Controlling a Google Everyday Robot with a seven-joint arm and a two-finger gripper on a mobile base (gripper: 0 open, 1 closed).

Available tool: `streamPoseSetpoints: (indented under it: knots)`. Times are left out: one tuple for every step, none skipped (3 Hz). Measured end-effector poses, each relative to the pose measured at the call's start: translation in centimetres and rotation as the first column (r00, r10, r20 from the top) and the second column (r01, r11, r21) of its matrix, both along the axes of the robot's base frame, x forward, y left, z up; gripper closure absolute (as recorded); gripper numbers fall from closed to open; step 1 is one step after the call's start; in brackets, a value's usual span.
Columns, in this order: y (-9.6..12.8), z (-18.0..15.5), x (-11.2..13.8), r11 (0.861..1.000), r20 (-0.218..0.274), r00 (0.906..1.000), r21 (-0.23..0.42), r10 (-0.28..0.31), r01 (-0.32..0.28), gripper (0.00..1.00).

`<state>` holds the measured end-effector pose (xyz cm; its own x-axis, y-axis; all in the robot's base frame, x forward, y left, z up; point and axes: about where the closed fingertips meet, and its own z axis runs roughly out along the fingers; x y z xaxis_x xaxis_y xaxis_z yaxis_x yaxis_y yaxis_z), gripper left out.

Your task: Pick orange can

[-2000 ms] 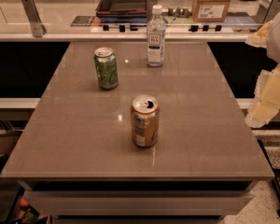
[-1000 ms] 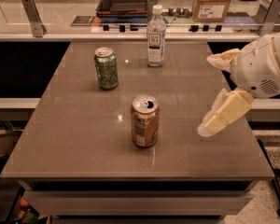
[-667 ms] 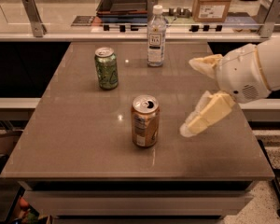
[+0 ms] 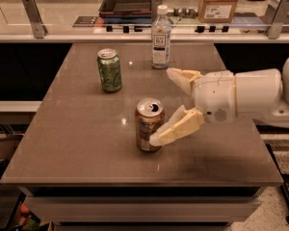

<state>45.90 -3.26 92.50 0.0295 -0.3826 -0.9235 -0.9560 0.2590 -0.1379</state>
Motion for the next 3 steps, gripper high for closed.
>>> streamPoseSetpoints:
  knots:
    - [2.7, -0.3, 0.0, 0.989, 0.041, 0.9992, 0.147, 0.007, -0.012, 0.0]
    - [4.7, -1.3, -0.2, 0.973, 0.048, 0.9986, 0.227, 0.024, -0.034, 0.0]
    - [4.6, -3.1, -0.3, 0.966, 0.025, 0.9997, 0.257, 0.001, -0.007, 0.0]
